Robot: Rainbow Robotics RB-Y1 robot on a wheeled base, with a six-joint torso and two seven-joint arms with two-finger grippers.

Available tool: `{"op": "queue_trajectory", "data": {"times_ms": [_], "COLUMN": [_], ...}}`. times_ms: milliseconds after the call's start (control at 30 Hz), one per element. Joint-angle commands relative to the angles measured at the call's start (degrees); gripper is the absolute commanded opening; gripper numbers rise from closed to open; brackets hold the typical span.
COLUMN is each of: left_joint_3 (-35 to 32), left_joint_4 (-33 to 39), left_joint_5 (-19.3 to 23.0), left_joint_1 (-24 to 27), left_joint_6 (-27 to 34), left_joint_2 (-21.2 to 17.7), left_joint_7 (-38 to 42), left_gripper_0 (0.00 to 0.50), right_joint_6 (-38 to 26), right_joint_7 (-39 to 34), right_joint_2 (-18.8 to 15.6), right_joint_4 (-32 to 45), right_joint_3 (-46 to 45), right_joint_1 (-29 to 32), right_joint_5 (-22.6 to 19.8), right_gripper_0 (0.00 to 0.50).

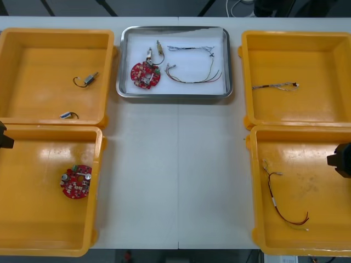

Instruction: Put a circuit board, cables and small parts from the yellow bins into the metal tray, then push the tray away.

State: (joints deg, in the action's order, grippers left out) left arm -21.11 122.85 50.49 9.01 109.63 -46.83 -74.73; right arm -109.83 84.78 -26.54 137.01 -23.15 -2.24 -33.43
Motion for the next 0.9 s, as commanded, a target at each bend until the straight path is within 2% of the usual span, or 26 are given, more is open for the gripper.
{"op": "queue_trajectory", "data": {"times_ms": [33,400,900], "left_joint_3": [-0.51,-0.51,-0.51], "left_joint_4": [1.61,1.61,1.61], "left_joint_5": [0.13,0.13,0.13], "left_joint_1": [-0.92,-0.92,-0.92], "left_joint_6": [0.37,0.37,0.37], "left_joint_2": [-2.56,-2.56,-2.56], "left_joint_7": [1.26,1.26,1.26], "left_gripper_0": [0.5,0.5,0.5], "right_joint_6": [-0.17,-0.17,-0.17], "right_joint_7": [-4.01,-4.36,-5.15], "right_joint_2": [0.52,-0.36,-0.36], "right_joint_4": [1.68,1.07,0.89], "right_joint_3": [-0.76,0.91,1.0], "right_joint_1": [1.98,4.44,4.53], "right_joint_5": [-2.34,-2.87,-2.78], "right_gripper_0": [0.5,0.5,0.5]}}
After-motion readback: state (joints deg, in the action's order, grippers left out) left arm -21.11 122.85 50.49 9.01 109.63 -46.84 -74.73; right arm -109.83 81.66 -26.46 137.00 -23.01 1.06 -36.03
